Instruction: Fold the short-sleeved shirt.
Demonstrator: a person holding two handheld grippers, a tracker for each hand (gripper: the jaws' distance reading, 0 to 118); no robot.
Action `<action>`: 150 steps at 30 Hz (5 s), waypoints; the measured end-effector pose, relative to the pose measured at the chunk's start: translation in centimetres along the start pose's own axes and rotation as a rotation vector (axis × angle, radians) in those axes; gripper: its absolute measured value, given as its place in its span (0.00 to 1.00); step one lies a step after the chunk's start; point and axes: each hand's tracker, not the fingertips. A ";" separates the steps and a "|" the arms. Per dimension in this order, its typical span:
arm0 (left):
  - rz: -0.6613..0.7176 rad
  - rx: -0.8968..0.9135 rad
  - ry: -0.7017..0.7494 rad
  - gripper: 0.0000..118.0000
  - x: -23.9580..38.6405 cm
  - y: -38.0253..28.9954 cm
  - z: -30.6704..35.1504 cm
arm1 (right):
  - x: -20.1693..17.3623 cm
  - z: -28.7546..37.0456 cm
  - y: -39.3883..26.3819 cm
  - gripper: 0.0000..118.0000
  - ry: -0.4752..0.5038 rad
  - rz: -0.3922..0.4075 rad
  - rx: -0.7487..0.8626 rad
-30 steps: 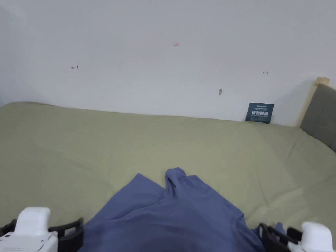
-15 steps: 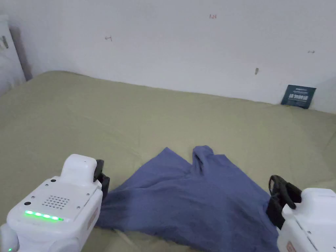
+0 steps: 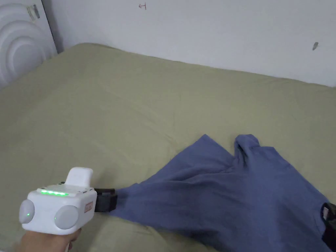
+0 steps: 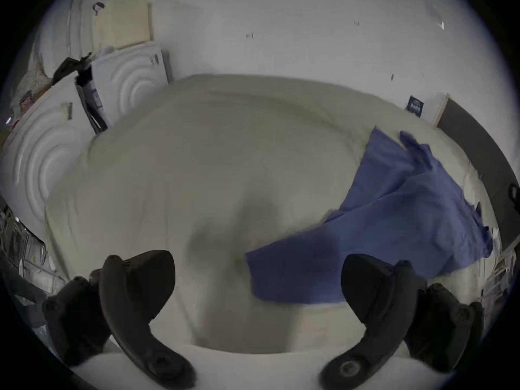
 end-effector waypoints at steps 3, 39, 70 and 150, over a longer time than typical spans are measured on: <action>-0.020 -0.063 0.015 0.93 1.2 -0.1 -2.8 | 1.0 -2.3 0.3 0.01 -0.021 0.008 -0.040; -0.087 0.301 -0.063 0.02 7.3 14.0 8.3 | 9.1 -8.8 21.0 0.02 0.060 0.155 -0.041; -0.146 0.609 0.051 0.02 14.2 39.8 14.7 | 14.7 -8.1 37.9 0.02 -0.108 0.031 0.359; -0.348 0.162 -0.017 0.00 7.3 -3.5 14.6 | 12.7 9.5 -4.6 0.06 0.025 -0.064 -0.197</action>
